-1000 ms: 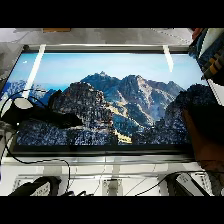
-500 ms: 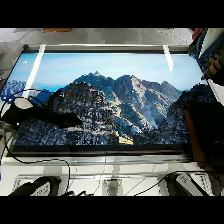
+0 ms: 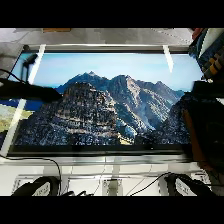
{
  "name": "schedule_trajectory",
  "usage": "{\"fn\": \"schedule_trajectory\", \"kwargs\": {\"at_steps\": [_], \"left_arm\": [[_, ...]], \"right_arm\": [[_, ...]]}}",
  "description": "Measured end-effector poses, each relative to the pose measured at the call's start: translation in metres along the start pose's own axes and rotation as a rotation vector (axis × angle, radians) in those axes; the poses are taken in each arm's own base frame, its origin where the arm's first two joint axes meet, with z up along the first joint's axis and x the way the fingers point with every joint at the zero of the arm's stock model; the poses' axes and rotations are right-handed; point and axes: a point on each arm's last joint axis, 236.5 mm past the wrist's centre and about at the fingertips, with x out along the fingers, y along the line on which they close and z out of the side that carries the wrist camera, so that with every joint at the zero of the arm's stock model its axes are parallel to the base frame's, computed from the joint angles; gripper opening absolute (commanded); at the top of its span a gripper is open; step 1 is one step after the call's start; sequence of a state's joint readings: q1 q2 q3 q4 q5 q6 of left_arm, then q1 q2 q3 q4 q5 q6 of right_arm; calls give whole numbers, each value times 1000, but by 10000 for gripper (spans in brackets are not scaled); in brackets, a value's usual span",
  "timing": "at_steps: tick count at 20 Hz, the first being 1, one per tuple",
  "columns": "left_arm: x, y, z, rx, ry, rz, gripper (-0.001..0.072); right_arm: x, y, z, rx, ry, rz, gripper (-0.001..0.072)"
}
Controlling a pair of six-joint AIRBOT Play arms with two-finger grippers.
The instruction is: Fold the clothes and pants, and hang the long-sleeved shirts on hangers.
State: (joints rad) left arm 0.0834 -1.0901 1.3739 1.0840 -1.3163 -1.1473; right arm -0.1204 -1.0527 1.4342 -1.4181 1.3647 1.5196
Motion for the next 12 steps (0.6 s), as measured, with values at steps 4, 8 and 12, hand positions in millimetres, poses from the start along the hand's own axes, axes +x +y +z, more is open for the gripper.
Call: {"fn": "schedule_trajectory", "kwargs": {"at_steps": [4, 8, 12], "left_arm": [[-70, 28, 31, 109, -152, 277, 10], [-105, 37, 39, 151, -213, 392, 10], [-115, 40, 41, 161, -228, 428, 10]], "right_arm": [[13, 50, 6, -156, -19, 45, 30], [30, 70, -1, -212, 19, 64, 30], [38, 76, -4, -227, 37, 70, 30]]}}
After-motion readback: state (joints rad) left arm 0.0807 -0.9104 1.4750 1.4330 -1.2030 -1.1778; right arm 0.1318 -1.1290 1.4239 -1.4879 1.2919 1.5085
